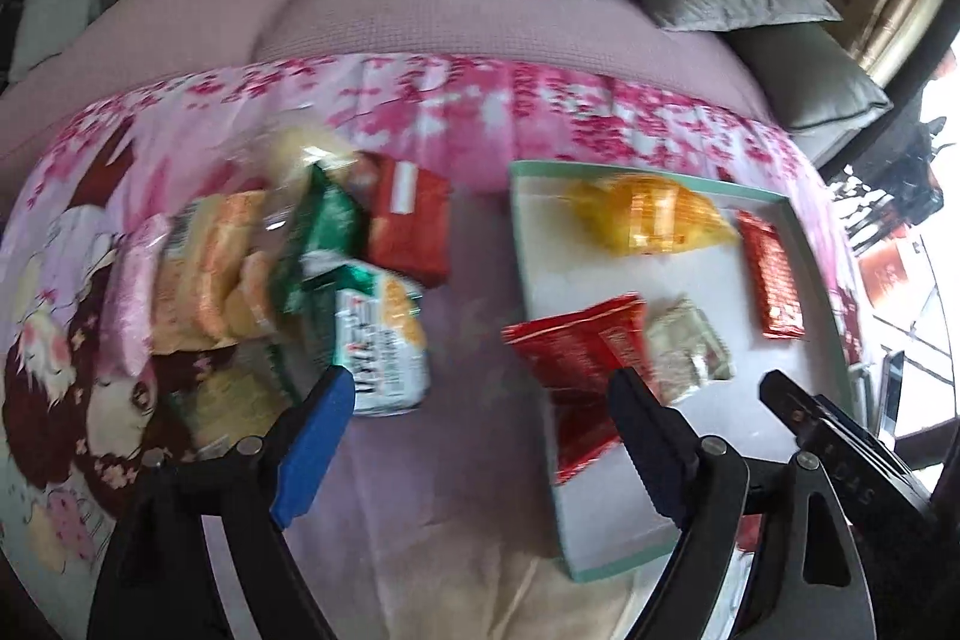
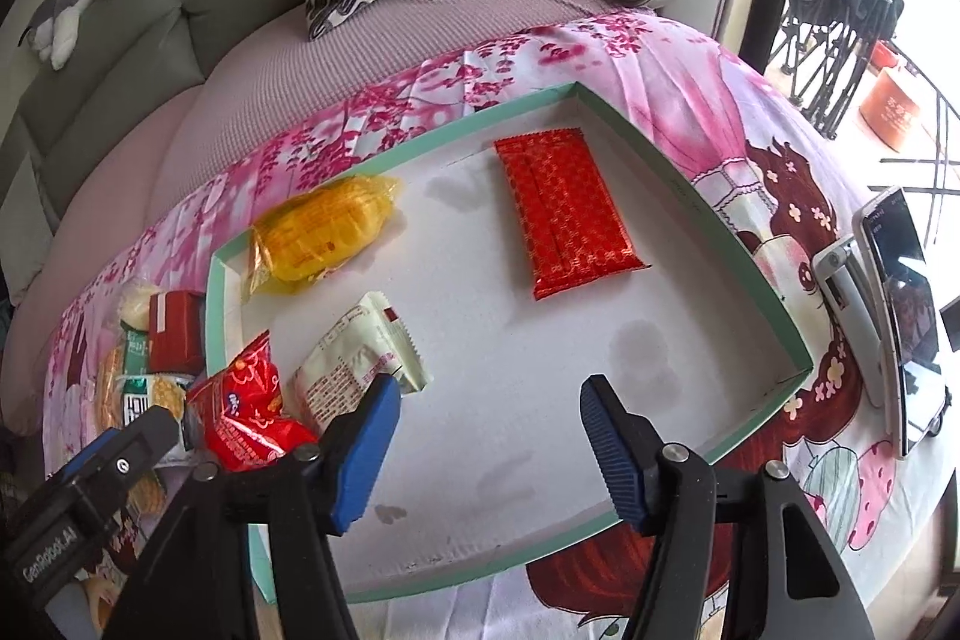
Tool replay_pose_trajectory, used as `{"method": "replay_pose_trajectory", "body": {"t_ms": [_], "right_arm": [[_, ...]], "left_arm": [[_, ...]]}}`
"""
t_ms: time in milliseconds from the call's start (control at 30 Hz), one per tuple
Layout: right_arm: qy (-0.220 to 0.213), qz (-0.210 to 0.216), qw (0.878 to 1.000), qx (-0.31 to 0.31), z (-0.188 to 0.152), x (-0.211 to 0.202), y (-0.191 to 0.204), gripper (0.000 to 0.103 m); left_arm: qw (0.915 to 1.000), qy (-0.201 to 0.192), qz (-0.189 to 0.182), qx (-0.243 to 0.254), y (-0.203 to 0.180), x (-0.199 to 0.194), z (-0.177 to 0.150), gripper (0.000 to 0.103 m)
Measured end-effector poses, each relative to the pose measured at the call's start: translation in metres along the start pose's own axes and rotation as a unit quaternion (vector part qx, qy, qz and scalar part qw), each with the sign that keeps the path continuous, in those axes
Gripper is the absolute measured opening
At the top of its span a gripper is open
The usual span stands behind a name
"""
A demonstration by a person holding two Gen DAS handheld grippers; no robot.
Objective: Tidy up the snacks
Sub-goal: 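Carry both packs to the tray and release them inside, then move both tools back toward the remaining snack pile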
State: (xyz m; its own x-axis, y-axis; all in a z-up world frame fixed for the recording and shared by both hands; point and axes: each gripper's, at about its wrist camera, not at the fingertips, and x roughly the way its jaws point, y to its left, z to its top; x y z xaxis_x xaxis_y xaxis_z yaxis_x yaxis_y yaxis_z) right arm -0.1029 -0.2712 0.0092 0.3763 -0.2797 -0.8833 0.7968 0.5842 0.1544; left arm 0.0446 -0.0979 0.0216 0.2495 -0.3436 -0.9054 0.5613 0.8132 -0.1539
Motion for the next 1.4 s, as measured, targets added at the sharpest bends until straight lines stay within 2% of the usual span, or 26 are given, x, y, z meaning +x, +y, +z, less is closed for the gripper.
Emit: {"method": "replay_pose_trajectory", "body": {"t_ms": [233, 333, 533, 667, 833, 1133, 1400], "right_arm": [[0.0, 0.011, 0.999, -0.031, -0.006, 0.004, 0.017, 0.085], [-0.006, 0.015, 0.999, -0.037, -0.007, 0.004, 0.02, 0.103], [-0.009, 0.018, 0.999, -0.041, -0.007, 0.004, 0.022, 0.103], [-0.009, 0.022, 0.999, -0.04, -0.007, 0.003, 0.024, 0.103], [-0.015, 0.032, 0.998, -0.058, -0.01, 0.0, 0.034, 0.103], [-0.026, 0.069, 0.994, -0.085, -0.017, -0.008, 0.064, 0.102], [-0.025, 0.077, 0.992, -0.093, -0.017, -0.008, 0.088, 0.095]], "left_arm": [[0.9978, 0.016, 0.046, -0.046, 0.039, 0.005, -0.005, 0.088], [0.9967, 0.004, 0.058, -0.057, 0.046, 0.002, -0.005, 0.095], [0.9959, -0.025, 0.077, -0.041, 0.049, -0.007, -0.008, 0.1], [0.9965, -0.024, 0.074, -0.03, 0.057, -0.013, -0.008, 0.1], [0.9944, -0.039, 0.096, -0.019, 0.071, -0.024, -0.005, 0.1], [0.9887, -0.057, 0.108, -0.086, 0.128, -0.043, 0.002, 0.1], [0.9843, -0.057, 0.101, -0.133, 0.165, -0.044, 0.003, 0.1]]}}
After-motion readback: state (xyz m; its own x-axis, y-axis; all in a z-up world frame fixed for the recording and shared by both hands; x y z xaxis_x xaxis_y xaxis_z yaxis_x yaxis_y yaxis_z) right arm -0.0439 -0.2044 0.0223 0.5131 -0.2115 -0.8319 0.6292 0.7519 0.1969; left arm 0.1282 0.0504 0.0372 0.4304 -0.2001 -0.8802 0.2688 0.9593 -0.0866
